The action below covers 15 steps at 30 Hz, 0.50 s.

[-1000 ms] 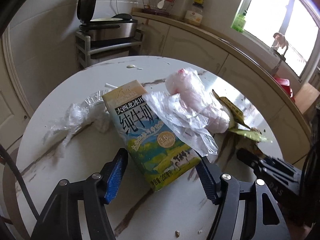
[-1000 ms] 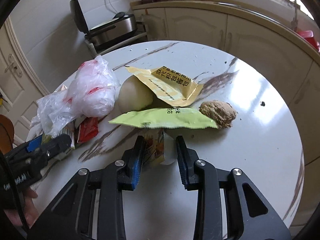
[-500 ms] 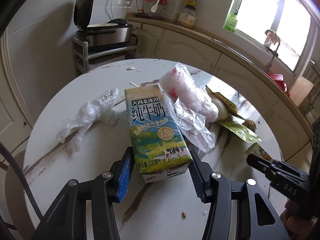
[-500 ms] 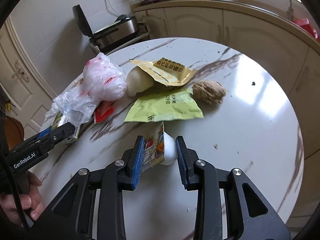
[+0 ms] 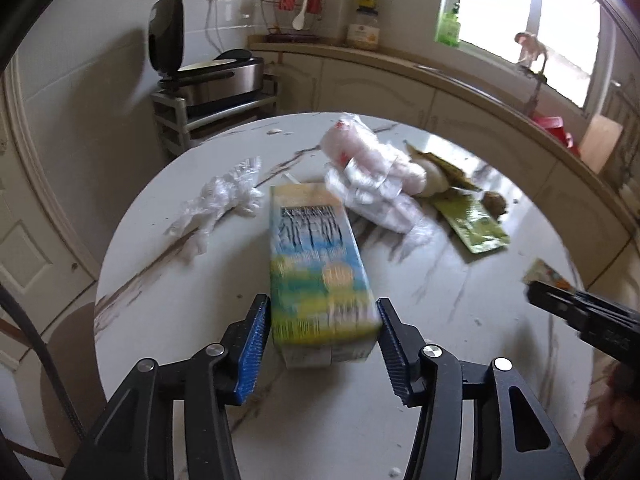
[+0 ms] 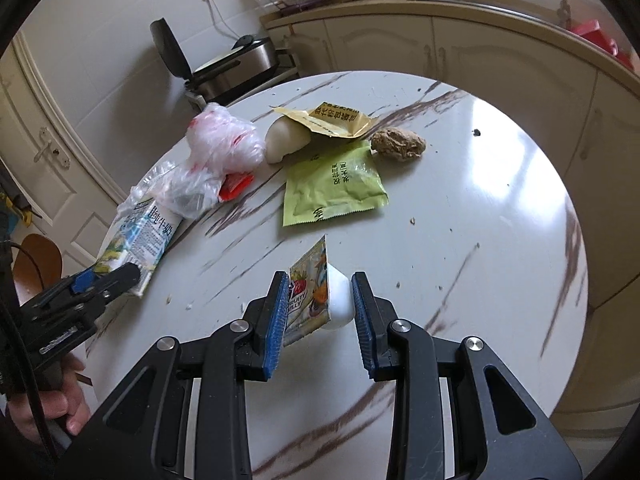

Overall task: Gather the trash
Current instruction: 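Grasp the milk carton with the left tool while the right tool grasps the small snack packet, then carry the milk carton and snack packet toward the wastebasket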

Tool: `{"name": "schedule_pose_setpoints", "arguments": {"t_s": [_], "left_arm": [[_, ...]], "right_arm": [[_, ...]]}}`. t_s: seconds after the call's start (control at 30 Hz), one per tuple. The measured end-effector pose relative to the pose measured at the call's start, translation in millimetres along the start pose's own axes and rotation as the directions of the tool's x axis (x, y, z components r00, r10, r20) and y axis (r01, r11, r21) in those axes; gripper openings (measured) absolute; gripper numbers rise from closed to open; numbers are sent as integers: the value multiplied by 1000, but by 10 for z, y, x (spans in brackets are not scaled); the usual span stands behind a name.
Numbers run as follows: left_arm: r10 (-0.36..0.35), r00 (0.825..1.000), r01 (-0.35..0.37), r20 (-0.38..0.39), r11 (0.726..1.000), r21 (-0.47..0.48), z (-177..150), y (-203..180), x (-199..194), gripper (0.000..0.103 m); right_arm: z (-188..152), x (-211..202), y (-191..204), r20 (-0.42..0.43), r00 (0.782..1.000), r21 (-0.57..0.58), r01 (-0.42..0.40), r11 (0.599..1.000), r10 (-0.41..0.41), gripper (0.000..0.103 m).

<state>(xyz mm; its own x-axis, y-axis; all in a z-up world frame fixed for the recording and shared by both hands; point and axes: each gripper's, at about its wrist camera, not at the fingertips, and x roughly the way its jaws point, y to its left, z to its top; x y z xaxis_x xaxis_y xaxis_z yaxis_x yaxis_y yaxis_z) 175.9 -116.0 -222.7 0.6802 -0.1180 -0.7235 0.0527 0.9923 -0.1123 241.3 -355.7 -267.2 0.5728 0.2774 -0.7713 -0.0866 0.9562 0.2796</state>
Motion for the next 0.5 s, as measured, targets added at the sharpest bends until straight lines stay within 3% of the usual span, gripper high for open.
{"name": "schedule_pose_setpoints", "arguments": {"t_s": [0.1, 0.13, 0.2, 0.5], "left_arm": [[14, 1000, -14, -2, 1000, 1, 30, -23, 78, 62], [6, 1000, -6, -10, 1000, 6, 36, -38, 117, 61], [6, 1000, -6, -31, 1000, 18, 55, -77, 192, 46], [-13, 999, 12, 29, 999, 35, 29, -139, -171, 44]], "right_arm": [[-28, -59, 51, 6, 1000, -5, -1, 1000, 1, 30], [-40, -70, 57, 7, 1000, -6, -2, 1000, 2, 30], [-42, -98, 96, 10, 1000, -14, -1, 1000, 2, 30], [-56, -244, 135, 38, 999, -20, 0, 1000, 1, 30]]}}
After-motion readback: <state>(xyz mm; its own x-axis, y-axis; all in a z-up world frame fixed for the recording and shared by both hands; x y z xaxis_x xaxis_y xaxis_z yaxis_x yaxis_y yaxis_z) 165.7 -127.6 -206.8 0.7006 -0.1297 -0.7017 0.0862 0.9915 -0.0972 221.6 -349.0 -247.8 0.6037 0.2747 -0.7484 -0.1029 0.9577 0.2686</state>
